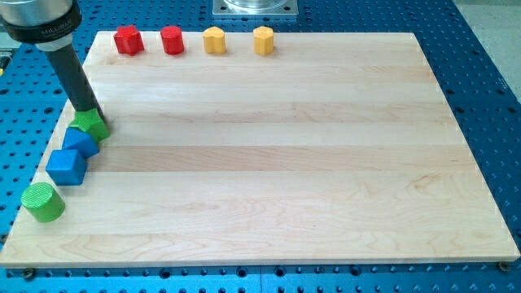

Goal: Push the hexagon into the green star

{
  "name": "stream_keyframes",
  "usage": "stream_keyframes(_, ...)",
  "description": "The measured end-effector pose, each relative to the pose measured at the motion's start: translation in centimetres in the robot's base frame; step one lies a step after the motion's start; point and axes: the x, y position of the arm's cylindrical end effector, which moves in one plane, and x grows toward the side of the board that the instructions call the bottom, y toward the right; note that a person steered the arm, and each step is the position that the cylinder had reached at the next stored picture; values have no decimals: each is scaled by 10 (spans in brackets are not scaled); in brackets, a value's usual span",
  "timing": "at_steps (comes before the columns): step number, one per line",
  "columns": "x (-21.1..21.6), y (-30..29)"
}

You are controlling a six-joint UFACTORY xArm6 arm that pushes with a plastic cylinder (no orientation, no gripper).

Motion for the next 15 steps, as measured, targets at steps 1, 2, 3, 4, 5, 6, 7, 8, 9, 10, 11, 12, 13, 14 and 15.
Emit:
stream_keyframes(1,-18,11)
stream_keyframes(2,-47,81)
stream_keyframes(3,-106,235)
stream_keyframes(4,-170,322)
stream_keyframes(5,-191,296)
stream_keyframes(6,-195,280)
stream_keyframes(7,-193,252)
stream_keyframes(8,-152,207)
stream_keyframes(9,-84,168)
stream_keyframes(10,-78,154)
stream_keyframes(11,-85,112)
stream_keyframes(12,-68,52)
stream_keyframes(13,-105,49)
stream_keyframes(14,-68,13)
stream_keyframes(15,-38,5)
